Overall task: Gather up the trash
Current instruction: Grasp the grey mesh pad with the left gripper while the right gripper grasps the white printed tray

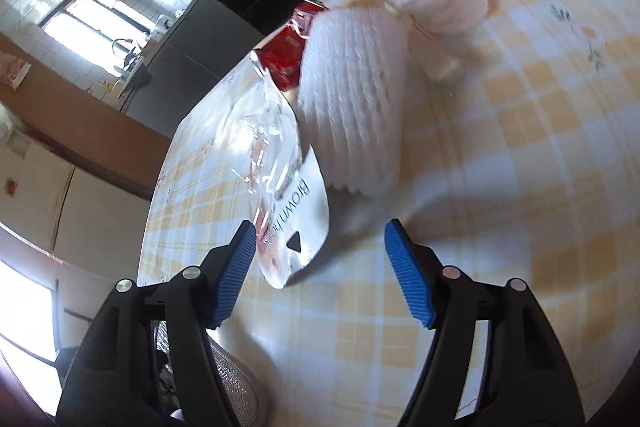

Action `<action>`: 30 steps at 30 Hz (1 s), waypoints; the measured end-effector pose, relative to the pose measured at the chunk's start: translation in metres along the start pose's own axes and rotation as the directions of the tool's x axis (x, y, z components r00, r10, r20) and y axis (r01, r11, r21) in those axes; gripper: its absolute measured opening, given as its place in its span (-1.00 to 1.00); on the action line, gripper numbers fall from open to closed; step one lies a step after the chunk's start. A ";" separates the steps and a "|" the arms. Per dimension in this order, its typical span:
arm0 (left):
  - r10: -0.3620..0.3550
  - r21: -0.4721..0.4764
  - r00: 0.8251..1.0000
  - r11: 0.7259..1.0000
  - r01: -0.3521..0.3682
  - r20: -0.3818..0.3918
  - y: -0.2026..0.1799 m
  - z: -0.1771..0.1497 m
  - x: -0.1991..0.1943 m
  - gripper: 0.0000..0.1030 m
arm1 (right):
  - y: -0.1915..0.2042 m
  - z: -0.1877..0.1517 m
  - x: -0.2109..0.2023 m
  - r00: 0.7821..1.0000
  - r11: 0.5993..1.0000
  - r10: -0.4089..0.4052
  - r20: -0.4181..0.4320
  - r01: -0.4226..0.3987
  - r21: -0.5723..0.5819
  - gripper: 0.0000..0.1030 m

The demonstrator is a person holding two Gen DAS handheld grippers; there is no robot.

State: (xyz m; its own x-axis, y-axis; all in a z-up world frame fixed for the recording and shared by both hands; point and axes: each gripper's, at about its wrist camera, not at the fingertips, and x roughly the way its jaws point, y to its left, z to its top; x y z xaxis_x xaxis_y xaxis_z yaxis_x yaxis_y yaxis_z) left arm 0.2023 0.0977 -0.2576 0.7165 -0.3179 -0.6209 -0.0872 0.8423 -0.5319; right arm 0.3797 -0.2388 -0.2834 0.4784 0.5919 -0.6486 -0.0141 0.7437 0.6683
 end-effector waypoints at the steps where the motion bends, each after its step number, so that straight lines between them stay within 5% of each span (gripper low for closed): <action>1: 0.005 -0.006 1.000 1.000 -0.005 -0.001 0.002 -0.001 0.000 -0.63 | 0.000 -0.002 -0.001 1.000 1.000 0.011 0.008 -0.011 0.013 0.32; 10: 0.020 -0.004 1.000 1.000 -0.020 0.019 0.006 -0.004 -0.004 -0.63 | 0.020 0.006 0.034 0.998 0.998 0.050 0.028 -0.051 0.034 0.30; 12: 0.021 0.002 1.000 1.000 -0.021 0.023 0.005 -0.004 -0.004 -0.63 | 0.020 0.010 0.040 0.996 0.997 0.049 0.072 -0.054 0.063 0.18; 14: 0.024 0.014 0.999 1.000 -0.024 0.032 0.003 -0.004 -0.007 -0.63 | 0.019 0.012 0.045 0.996 0.994 0.048 0.075 -0.055 0.095 -0.42; 15: 0.024 0.018 0.999 1.000 -0.024 0.038 0.003 -0.003 -0.009 -0.63 | 0.019 0.012 0.045 0.995 0.991 0.061 0.077 -0.069 0.112 -0.44; 20: 0.018 0.045 0.997 0.999 -0.022 0.081 -0.004 0.002 -0.021 -0.64 | 0.050 0.000 0.018 0.988 0.996 0.088 0.126 -0.089 0.002 -0.76; 30: -0.067 0.067 0.990 0.996 0.059 0.123 -0.033 0.004 -0.067 -0.71 | 0.110 -0.028 -0.079 0.958 0.971 0.182 0.222 -0.139 -0.195 -0.76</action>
State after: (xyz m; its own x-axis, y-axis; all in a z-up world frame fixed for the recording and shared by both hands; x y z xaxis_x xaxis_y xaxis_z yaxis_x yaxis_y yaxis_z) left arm 0.1596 0.0934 -0.1963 0.8006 -0.3179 -0.5079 0.0024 0.8493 -0.5279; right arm 0.3152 -0.1950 -0.1688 0.6507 0.6332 -0.4191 -0.2516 0.7006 0.6678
